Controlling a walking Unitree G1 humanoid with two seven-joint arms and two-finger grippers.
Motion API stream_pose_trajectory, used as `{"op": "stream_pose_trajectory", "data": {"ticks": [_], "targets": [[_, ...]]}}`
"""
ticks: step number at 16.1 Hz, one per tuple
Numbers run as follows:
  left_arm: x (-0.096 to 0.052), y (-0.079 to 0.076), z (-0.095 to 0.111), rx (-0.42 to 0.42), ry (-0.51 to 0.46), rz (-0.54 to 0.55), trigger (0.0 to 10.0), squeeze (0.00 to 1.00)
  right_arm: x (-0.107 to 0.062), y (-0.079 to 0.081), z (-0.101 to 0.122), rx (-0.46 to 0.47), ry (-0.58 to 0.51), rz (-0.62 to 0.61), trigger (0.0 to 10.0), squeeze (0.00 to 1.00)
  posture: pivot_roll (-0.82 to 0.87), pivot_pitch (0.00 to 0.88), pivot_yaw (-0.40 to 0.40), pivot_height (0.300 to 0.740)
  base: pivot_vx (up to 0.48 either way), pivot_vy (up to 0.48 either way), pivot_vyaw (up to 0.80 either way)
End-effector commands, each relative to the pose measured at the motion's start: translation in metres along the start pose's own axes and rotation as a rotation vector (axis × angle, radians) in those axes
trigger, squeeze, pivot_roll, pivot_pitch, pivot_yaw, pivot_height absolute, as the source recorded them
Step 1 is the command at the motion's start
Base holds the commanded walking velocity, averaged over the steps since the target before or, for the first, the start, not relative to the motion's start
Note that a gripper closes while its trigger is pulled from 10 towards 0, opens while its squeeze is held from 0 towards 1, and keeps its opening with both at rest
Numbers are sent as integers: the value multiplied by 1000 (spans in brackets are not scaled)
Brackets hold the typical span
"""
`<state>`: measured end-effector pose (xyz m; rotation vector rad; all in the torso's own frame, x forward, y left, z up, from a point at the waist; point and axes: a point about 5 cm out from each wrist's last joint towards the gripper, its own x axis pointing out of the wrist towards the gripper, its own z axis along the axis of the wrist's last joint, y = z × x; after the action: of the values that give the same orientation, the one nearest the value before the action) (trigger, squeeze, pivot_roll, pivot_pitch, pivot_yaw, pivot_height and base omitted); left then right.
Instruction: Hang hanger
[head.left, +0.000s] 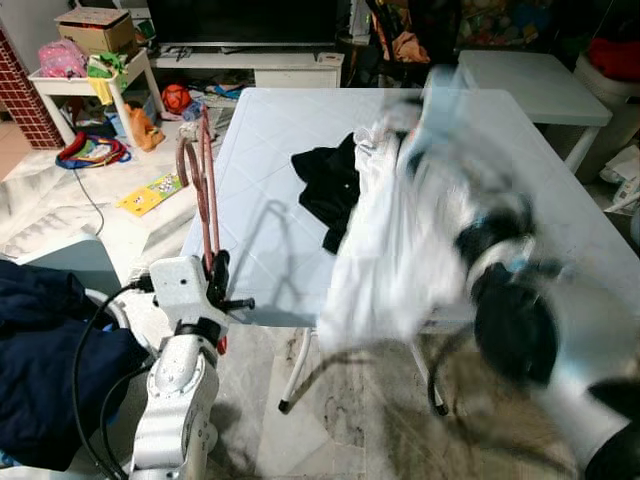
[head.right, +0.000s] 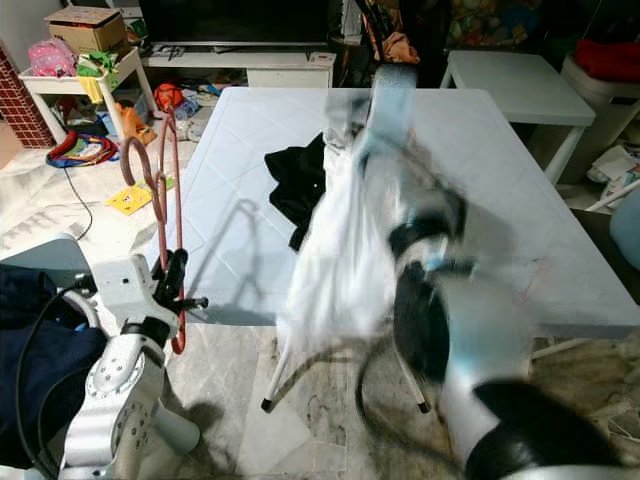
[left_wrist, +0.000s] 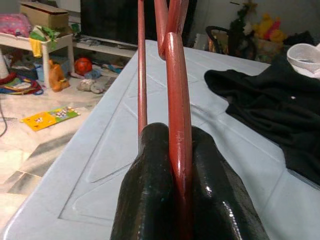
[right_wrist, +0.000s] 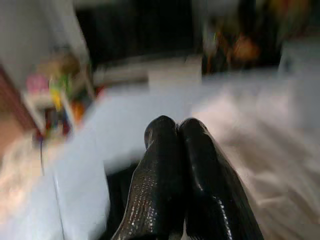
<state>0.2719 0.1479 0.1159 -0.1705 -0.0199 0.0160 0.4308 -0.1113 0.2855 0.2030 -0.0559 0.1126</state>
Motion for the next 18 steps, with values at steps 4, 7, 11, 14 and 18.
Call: {"op": "stream_pose_trajectory", "data": {"ticks": [4, 7, 11, 14, 18], "targets": [[1, 9, 8, 61, -64, 90, 10000, 0, -4, 7, 102, 69, -346, -27, 0, 0, 3, 0, -47, 740, 0, 0, 0], [2, 12, 9, 81, -80, 117, 10000, 0, -7, -4, 110, -8, -397, -66, 0, 0, 10, 0, -54, 740, 0, 0, 0], [2, 5, 6, 72, -69, 78, 10000, 0, -2, -30, 46, -263, -150, -179, 10000, 0, 10, 0, -48, 740, 0, 0, 0], [-5, -6, -1, 51, -43, -39, 10000, 0, -16, -79, -20, -377, 42, -277, 10000, 1000, 1, 0, -27, 740, 0, 0, 0], [-9, 4, -1, 115, -35, 8, 10000, 0, -25, -81, -49, -420, 34, -110, 10000, 1000, -21, 0, 3, 740, 0, 0, 0]]}}
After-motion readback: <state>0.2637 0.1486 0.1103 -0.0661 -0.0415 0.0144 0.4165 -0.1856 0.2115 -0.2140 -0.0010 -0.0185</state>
